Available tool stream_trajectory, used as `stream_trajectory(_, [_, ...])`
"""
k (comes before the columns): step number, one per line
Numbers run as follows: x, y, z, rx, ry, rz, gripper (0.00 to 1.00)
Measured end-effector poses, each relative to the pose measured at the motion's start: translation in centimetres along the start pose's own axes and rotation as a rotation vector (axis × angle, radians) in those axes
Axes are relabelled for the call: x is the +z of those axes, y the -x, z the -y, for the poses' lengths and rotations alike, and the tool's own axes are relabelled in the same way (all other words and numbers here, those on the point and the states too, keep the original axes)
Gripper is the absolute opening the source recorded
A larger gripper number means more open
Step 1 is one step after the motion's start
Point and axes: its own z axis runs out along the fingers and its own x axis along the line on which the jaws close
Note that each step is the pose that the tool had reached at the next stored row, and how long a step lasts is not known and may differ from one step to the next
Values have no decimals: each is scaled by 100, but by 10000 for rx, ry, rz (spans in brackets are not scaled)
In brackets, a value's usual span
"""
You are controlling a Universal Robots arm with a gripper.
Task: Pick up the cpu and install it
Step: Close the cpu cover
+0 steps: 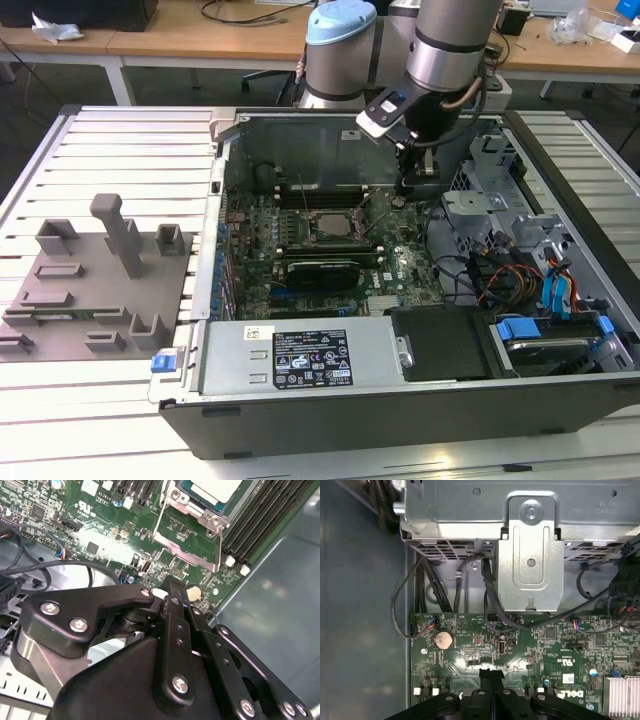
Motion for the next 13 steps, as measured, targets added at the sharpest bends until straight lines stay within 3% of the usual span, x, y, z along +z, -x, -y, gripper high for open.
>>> stream_trajectory(6, [166,2,1,-4,-4,0,11])
stream_trajectory(13, [171,2,17,-4,-2,-1,11])
